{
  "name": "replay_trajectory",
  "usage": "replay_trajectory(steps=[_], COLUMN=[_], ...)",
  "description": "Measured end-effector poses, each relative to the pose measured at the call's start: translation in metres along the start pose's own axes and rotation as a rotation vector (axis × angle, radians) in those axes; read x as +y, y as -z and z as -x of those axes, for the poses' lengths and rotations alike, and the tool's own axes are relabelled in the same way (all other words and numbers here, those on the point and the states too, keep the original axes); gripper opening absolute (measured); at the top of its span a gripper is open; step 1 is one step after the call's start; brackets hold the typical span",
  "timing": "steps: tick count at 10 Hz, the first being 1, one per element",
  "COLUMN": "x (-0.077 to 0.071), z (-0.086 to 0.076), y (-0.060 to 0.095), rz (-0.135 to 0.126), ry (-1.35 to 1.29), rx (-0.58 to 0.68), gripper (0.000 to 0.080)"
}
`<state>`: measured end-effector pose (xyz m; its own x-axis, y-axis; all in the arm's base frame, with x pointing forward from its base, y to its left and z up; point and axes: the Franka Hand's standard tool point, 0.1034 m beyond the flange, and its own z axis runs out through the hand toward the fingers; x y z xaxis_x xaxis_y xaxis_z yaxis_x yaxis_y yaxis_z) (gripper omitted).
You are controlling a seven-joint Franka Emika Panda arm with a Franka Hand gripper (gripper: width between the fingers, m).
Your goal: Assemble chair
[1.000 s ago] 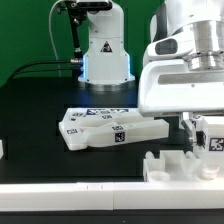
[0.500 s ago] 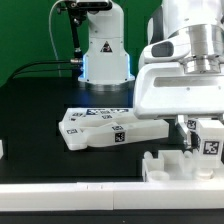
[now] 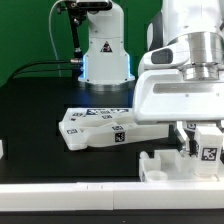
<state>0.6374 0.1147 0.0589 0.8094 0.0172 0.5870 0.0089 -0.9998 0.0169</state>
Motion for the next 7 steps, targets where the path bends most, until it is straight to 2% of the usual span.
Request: replay_trajectory(steps=[1,2,3,4,5,7], x=[0.0,0.0,0.0,0.002,0.007,0.011], z=[0.0,0.001,0.001,0.0,-0.015,-0.025], y=[0.0,0.0,0.0,-0.001,0.006,0.006], rz=[0.0,0.0,0.0,0.0,-0.002,-0.012], ry=[0.003,0.007,0.013,0.017,0.005,-0.021], rx=[-0.002,-0.003,-0.005,-0.044,-0.078,-0.275], gripper=[0.0282,0.0368,0.0569,0.0569,0.0636,0.0647])
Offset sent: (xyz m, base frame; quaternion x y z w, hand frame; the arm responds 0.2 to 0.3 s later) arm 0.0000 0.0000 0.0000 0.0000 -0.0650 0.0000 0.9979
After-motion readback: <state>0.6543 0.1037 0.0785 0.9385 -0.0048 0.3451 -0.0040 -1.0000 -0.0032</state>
